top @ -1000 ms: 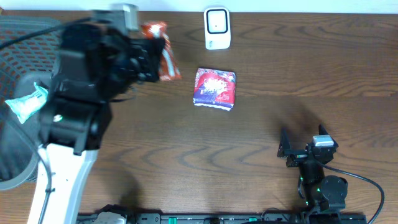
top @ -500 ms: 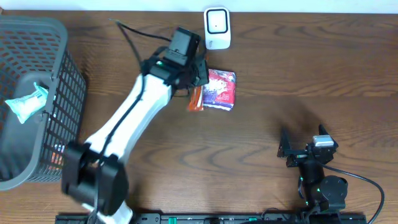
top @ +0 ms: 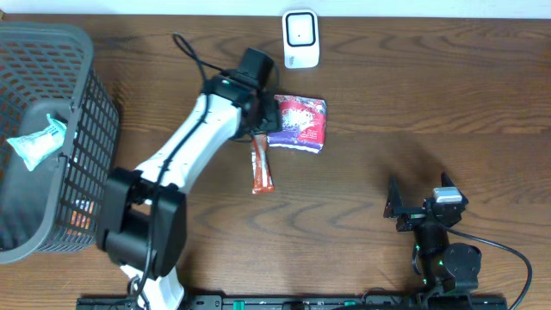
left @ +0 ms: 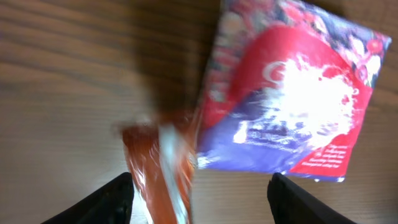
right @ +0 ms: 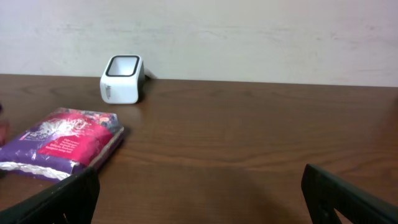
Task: Scan the item barcode
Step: 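Carry the red bar to the scanner and drop it beside the pack, then reach the left gripper into the basket and grasp the mint-green packet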
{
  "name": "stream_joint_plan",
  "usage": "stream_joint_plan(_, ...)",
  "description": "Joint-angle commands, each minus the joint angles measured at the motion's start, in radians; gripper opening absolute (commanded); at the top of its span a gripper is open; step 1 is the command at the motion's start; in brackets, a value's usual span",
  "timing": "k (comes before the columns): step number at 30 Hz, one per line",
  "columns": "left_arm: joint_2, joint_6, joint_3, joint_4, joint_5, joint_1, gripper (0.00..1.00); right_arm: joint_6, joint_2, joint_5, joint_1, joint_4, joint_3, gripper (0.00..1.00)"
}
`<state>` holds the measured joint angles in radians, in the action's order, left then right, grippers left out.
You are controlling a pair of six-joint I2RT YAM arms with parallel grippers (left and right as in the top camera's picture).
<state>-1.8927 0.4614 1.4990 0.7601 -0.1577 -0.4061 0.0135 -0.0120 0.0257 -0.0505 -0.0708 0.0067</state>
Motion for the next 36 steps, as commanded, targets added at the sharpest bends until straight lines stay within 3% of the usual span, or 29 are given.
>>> stream_joint_plan(1, 0.16, -0.053, 0.046, 0.033, 0.013, 0.098, 0.8, -0.011, 0.005, -0.005, 0.004, -0.005, -0.001, 0.99)
stream_joint_plan(7, 0.388, -0.166, 0.046, 0.087, 0.013, 0.274, 0.82, -0.011, 0.005, -0.005, 0.004, -0.005, -0.001, 0.99)
stream_joint_plan(9, 0.453, -0.166, 0.046, 0.131, 0.014, 0.33, 0.98, -0.011, 0.005, -0.005, 0.004, -0.005, -0.001, 0.99)
stream_joint_plan(14, 0.539, -0.184, 0.045, 0.206, 0.055, 0.438, 0.98, -0.011, 0.005, -0.005, 0.004, -0.005, -0.001, 0.99)
stream_joint_plan(19, 0.528, -0.038, 0.045, 0.295, 0.095, 0.608, 0.98, -0.011, 0.005, -0.005, 0.004, -0.005, -0.001, 0.99)
stream_joint_plan(26, 0.518, -0.097, 0.045, 0.316, -0.217, 0.908, 0.98, -0.011, 0.005, -0.005, 0.004, -0.005, -0.001, 0.99)
stream_joint_plan(36, 0.514, -0.127, 0.045, 0.229, -0.189, 1.017, 0.98, -0.011, 0.005, -0.005, 0.004, -0.005, -0.001, 0.99)
